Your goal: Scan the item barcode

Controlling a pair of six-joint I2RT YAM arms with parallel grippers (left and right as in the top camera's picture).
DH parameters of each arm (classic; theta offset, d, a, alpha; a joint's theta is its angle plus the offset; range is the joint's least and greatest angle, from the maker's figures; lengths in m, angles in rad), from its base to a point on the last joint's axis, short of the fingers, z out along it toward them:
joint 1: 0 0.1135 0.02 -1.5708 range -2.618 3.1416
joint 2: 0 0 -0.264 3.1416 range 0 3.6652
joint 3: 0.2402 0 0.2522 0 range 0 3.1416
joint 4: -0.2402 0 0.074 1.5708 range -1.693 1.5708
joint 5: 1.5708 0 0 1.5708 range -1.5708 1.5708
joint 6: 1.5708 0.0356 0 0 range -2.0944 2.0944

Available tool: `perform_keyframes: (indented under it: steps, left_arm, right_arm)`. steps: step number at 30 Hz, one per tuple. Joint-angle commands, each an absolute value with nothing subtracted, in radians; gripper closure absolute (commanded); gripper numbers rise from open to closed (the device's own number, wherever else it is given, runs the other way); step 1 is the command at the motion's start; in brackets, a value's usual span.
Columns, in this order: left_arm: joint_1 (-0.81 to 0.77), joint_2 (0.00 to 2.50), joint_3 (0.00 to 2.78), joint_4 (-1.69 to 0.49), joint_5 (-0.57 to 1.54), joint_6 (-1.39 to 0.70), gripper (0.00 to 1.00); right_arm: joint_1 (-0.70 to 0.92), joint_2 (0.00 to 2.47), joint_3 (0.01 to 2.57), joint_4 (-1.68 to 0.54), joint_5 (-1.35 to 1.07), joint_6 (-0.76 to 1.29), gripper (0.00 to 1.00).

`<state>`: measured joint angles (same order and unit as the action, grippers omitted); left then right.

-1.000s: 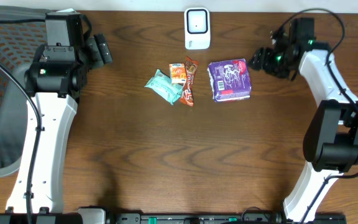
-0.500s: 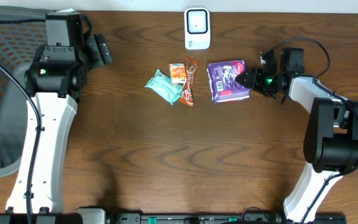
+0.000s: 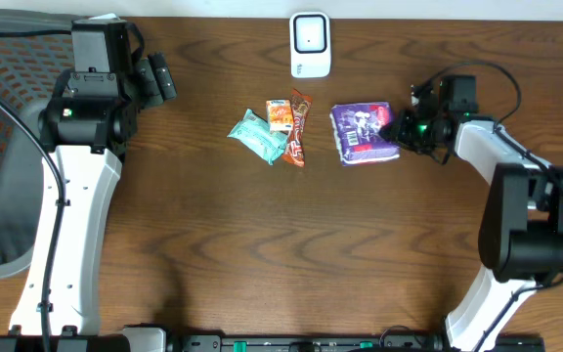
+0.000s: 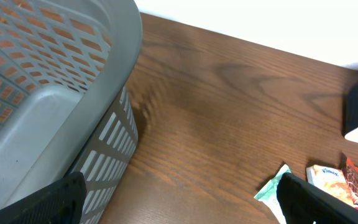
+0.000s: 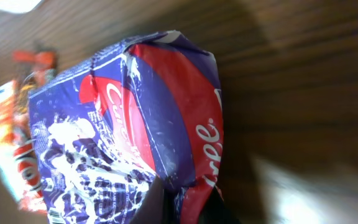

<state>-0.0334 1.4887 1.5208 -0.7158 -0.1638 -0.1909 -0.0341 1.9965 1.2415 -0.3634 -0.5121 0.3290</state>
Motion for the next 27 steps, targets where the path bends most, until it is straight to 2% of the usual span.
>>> perform_keyframes:
  steps: [1, 9, 12, 15, 20, 22, 27]
  left_arm:
    - [-0.028, 1.496, 1.522, -0.718, -0.176, -0.204, 0.02]
    - [-0.028, 1.496, 1.522, -0.718, -0.176, -0.204, 0.03]
    - [-0.028, 1.496, 1.522, -0.718, -0.176, -0.204, 0.02]
    - [-0.028, 1.496, 1.522, -0.718, -0.176, -0.204, 0.02]
    - [-0.028, 1.496, 1.522, -0.718, -0.176, -0.204, 0.02]
    - [-0.028, 1.496, 1.522, -0.718, -0.176, -0.204, 0.02]
    - [-0.028, 1.496, 1.522, -0.718, -0.176, -0.204, 0.02]
  right_arm:
    - [0.006, 1.869, 1.316, -0.443, -0.133, 0.344, 0.99]
    - [0.24, 1.76, 1.329, -0.585, 0.789, 0.355, 0.99]
    - [0.319, 1.785, 1.326, -0.592, 0.991, 0.355, 0.99]
    - [0.372, 1.841, 1.326, -0.571, 1.042, 0.355, 0.99]
    - [0.426, 1.951, 1.326, -0.519, 0.979, 0.353, 0.99]
    - [0.456, 1.975, 1.326, -0.492, 0.905, 0.351, 0.93]
    - [0.544, 1.977, 1.334, -0.404, 0.736, 0.351, 0.56]
